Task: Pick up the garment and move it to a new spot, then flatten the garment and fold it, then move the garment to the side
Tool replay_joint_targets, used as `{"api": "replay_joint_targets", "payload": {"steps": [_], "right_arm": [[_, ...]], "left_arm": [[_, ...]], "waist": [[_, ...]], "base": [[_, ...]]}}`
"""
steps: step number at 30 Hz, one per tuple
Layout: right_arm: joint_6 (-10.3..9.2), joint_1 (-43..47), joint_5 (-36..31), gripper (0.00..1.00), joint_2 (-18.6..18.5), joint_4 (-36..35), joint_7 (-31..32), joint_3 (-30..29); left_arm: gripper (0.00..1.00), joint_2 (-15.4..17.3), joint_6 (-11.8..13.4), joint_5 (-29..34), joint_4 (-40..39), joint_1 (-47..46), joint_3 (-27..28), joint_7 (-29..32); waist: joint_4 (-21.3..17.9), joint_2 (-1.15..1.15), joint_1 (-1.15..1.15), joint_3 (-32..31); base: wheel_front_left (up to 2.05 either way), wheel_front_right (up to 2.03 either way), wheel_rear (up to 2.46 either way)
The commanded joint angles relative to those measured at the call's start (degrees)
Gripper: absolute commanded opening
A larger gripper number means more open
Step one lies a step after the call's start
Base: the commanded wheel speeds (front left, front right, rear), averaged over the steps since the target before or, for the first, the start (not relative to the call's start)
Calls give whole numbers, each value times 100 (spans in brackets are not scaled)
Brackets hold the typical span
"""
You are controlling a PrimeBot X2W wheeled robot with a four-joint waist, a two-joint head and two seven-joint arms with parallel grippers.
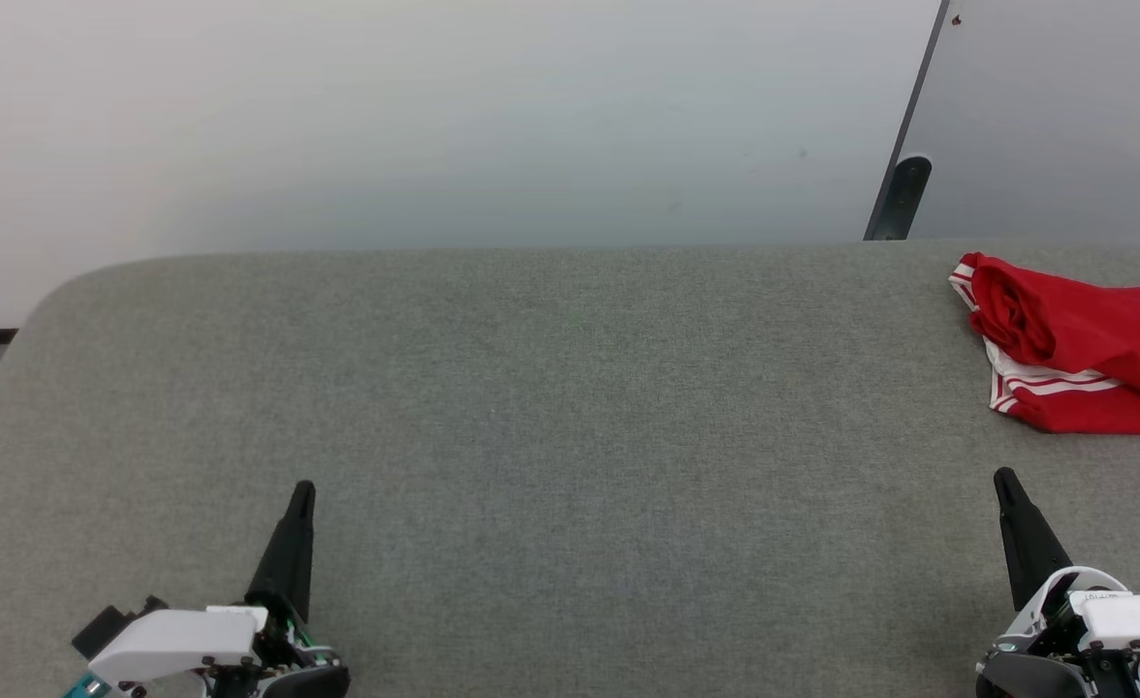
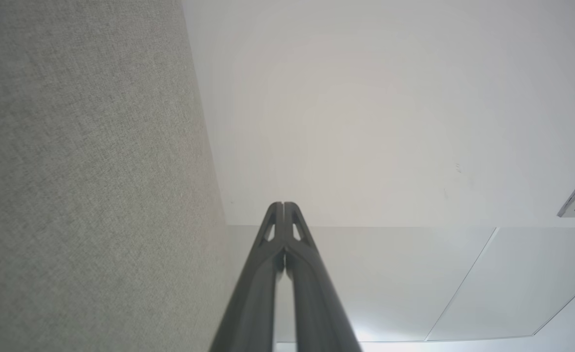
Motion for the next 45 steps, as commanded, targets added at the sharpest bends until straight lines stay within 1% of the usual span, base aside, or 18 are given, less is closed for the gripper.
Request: {"api": "replay_joint_targets", "payload": {"steps": [1,45], "right_arm": [[2,-15,24,0,22,-9,12,9],[2,-15,24,0,22,-9,11,9]], "left_arm": [[0,7,-18,-17,-9,-57,14,18],[0,7,-19,-18,-9,-57,13,17]], "waist": [[0,0,0,0],[0,0,0,0]], "base": [[0,0,0],[0,0,0]]}}
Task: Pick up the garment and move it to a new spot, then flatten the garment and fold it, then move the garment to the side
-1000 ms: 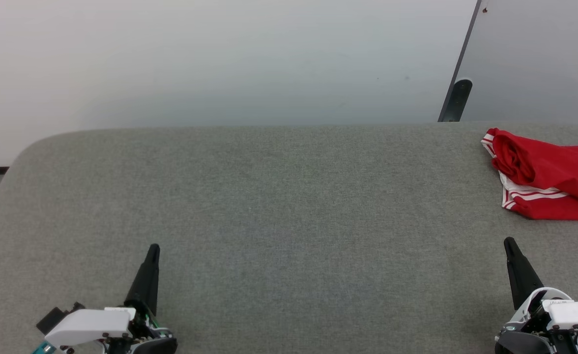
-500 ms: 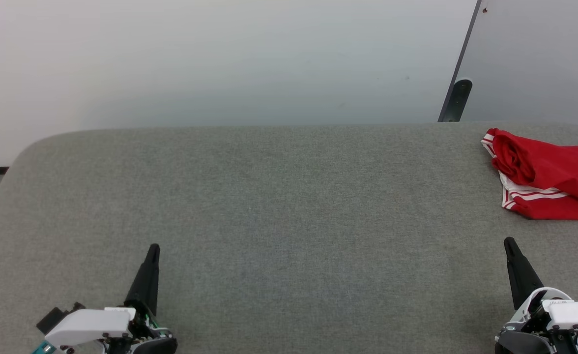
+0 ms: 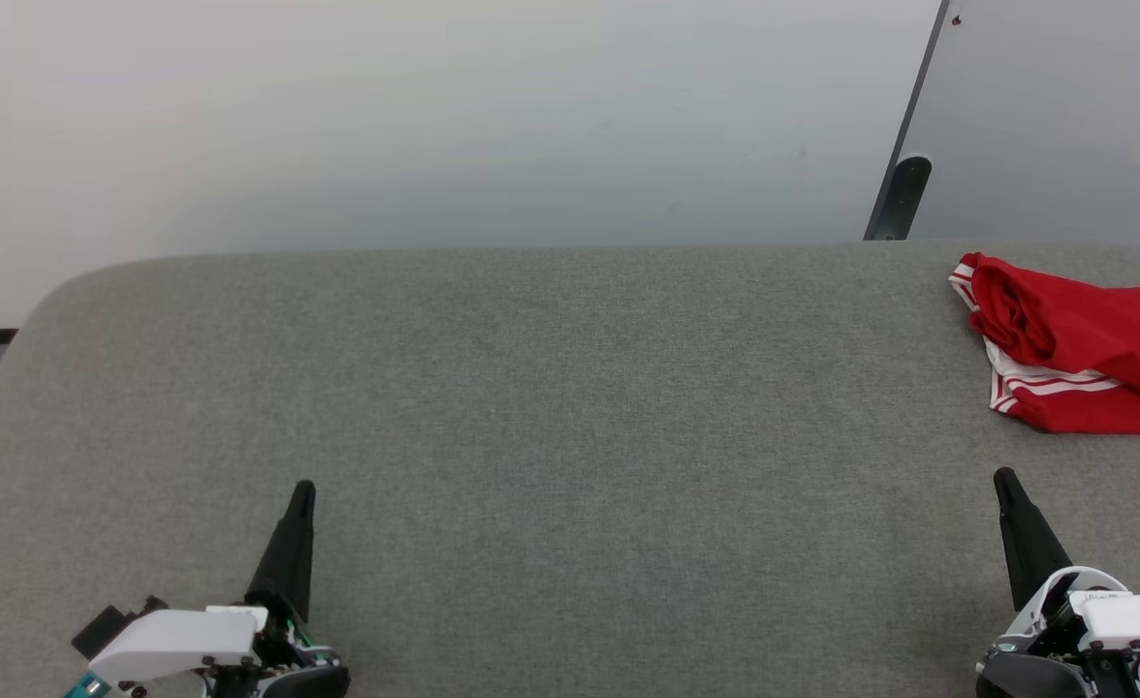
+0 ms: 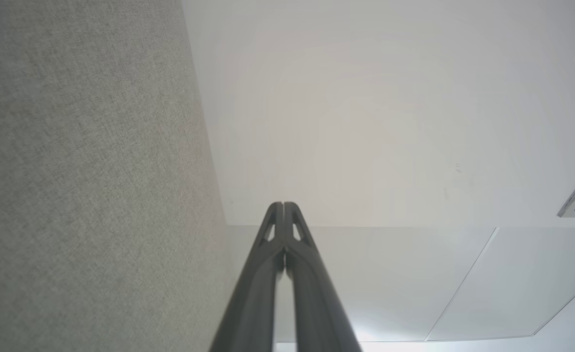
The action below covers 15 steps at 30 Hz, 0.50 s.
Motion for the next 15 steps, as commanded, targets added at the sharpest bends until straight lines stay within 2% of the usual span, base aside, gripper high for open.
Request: {"api": "replay_joint_targets", "payload": {"steps": [1,15], "right_arm": [[2,-15,24,0,22,-9,11,9],[2,-15,24,0,22,-9,11,10]], "left_arm": [[0,7,-19,-18,-7,-57,13,18],[0,7,-19,-18,-8,-57,12,17]], "waist": [[0,0,0,0],[0,0,0,0]], "base": [[0,0,0],[0,0,0]]}}
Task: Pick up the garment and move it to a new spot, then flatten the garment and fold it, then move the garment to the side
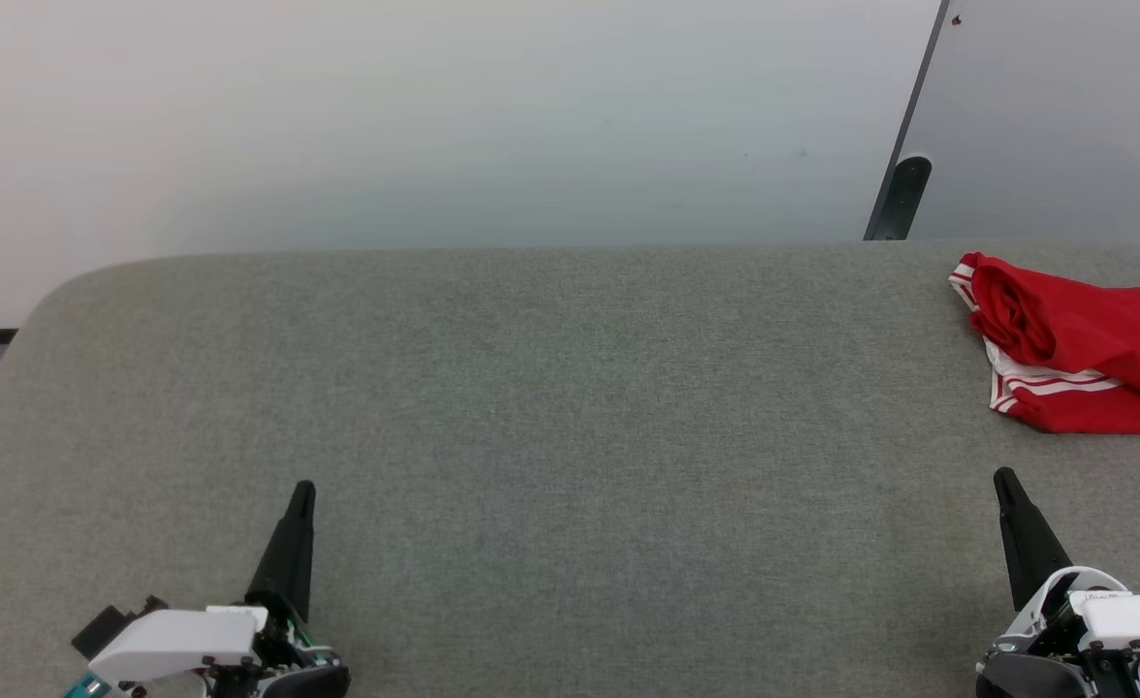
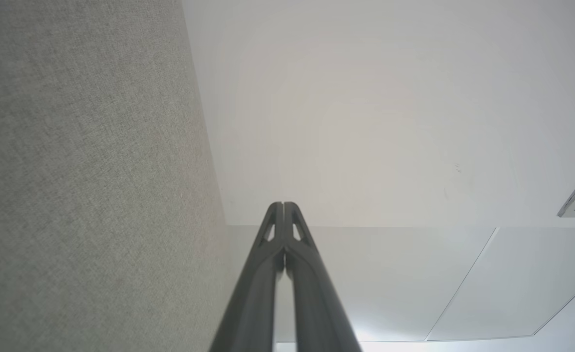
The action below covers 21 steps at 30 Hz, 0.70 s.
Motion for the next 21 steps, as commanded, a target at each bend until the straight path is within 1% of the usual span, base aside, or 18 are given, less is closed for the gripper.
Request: {"api": "replay_joint_targets", "payload": {"steps": [1,21], "right_arm": [[2,-15,24,0,22,-9,11,10],[2,-15,25,0,22,-9,11,10]], "left_arm": [[0,7,-19,-18,-8,-56,12,17],[0,7,-19,-18,-8,-56,13,17]], "waist": [[0,0,0,0],[0,0,0,0]], "base": [[0,0,0],[0,0,0]]}}
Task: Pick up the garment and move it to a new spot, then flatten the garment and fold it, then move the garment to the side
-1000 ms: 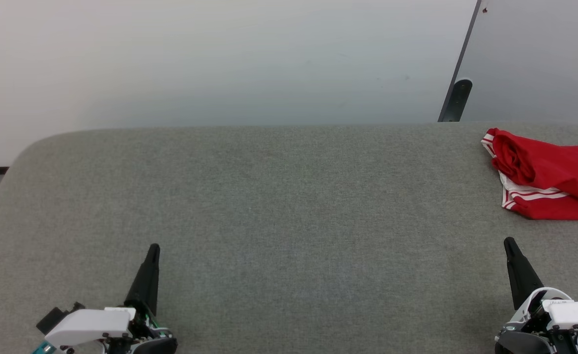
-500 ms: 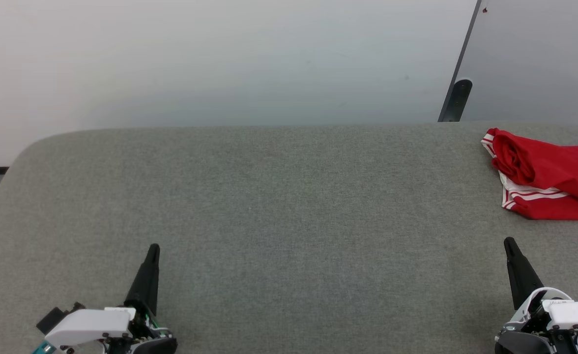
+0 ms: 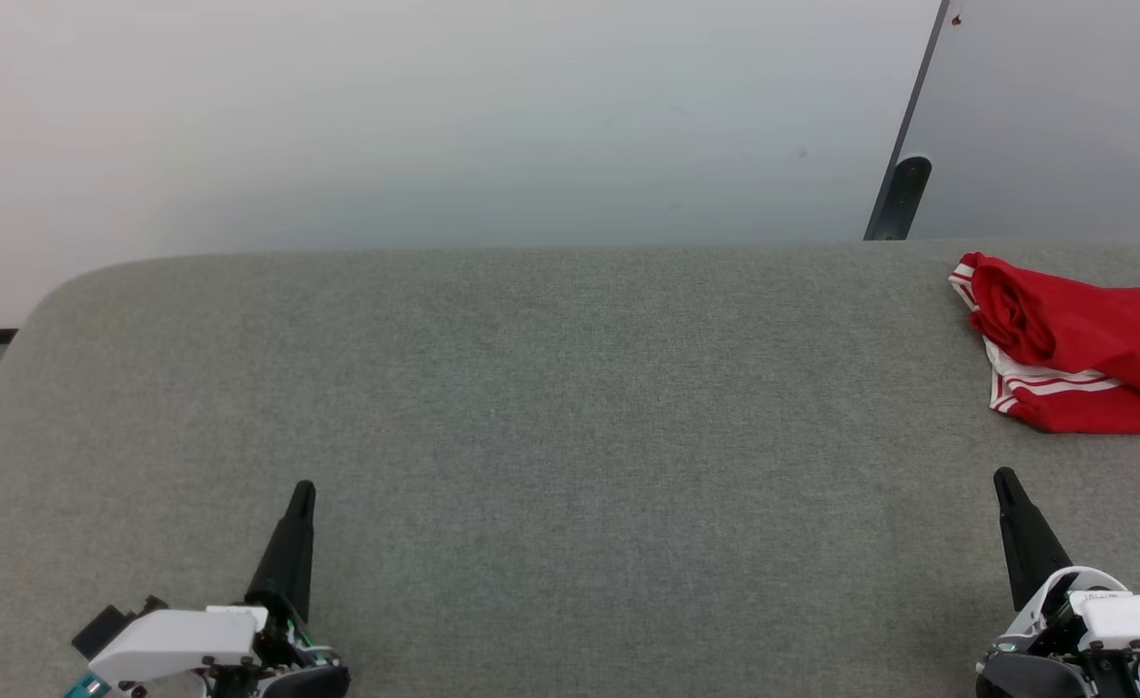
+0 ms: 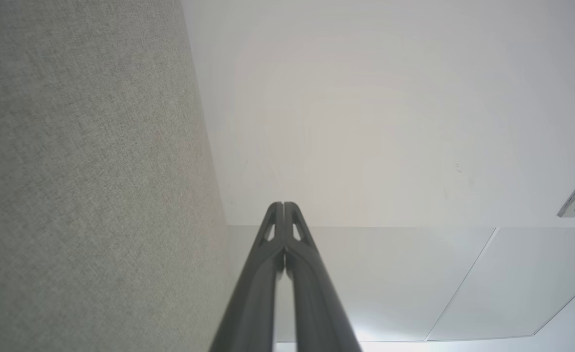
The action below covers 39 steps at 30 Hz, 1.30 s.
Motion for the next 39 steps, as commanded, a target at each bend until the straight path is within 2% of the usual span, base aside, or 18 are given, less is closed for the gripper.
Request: {"api": "replay_joint_targets", "payload": {"steps": [1,39], "right_arm": [[2,-15,25,0,22,-9,11,10],[2,-15,25,0,22,-9,10,10]], "left_arm": [[0,7,-19,-18,-8,-56,13,17],[0,7,-19,-19,-8,-56,12,17]], "waist": [[0,0,0,0],[0,0,0,0]], "base": [[0,0,0],[0,0,0]]}}
